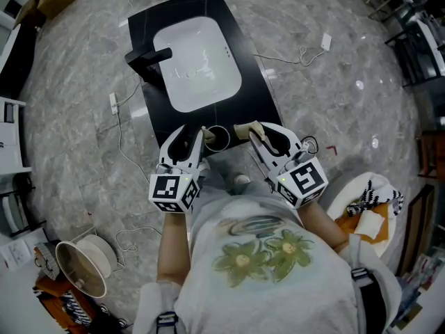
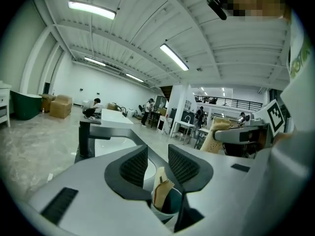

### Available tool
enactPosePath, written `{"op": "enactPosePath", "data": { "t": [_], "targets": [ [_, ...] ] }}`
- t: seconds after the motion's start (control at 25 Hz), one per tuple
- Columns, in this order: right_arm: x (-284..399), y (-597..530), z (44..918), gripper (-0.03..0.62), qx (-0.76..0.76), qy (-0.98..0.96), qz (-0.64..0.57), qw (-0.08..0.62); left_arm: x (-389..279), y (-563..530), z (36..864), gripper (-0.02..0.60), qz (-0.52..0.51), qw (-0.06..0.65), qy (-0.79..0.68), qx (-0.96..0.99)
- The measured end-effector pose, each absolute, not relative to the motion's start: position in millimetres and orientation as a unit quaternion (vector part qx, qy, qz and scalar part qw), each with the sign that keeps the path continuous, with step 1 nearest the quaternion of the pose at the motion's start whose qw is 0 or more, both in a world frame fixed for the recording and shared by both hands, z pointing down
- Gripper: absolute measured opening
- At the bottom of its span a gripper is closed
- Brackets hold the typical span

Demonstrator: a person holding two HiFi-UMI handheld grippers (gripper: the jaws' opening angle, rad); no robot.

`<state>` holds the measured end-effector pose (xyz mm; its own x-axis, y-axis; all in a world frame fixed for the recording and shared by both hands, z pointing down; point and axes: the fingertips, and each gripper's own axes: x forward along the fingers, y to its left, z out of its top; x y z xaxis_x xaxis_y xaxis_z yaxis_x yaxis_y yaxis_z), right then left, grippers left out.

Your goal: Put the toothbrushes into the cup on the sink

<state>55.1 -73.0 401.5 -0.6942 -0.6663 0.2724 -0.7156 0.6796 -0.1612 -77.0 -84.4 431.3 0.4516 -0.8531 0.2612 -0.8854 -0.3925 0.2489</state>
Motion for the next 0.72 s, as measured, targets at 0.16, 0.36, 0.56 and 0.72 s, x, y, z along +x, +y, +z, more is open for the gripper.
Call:
{"op": "enactPosePath", "data": {
  "t": [0.16, 0.36, 0.56, 0.72],
  "targets": [
    [57.7, -74.6, 399.7, 0.090, 0.380, -0.912, 0.127, 0.093, -82.7, -85.8, 417.6, 0.096, 0.044, 0.158, -0.531, 0.831],
    [57.5, -74.4, 396.1, 0.091, 0.376, -0.914, 0.124, 0.091, -85.4, -83.7, 415.9, 0.052, 0.062, 0.146, -0.538, 0.828],
    [54.7, -72.7, 393.7, 0.091, 0.368, -0.918, 0.121, 0.088, -92.6, -77.9, 413.1, 0.018, 0.058, 0.134, -0.557, 0.818],
    [51.7, -71.9, 389.2, 0.091, 0.365, -0.919, 0.120, 0.084, -96.2, -74.3, 409.1, 0.018, 0.034, 0.149, -0.555, 0.818]
  ]
}}
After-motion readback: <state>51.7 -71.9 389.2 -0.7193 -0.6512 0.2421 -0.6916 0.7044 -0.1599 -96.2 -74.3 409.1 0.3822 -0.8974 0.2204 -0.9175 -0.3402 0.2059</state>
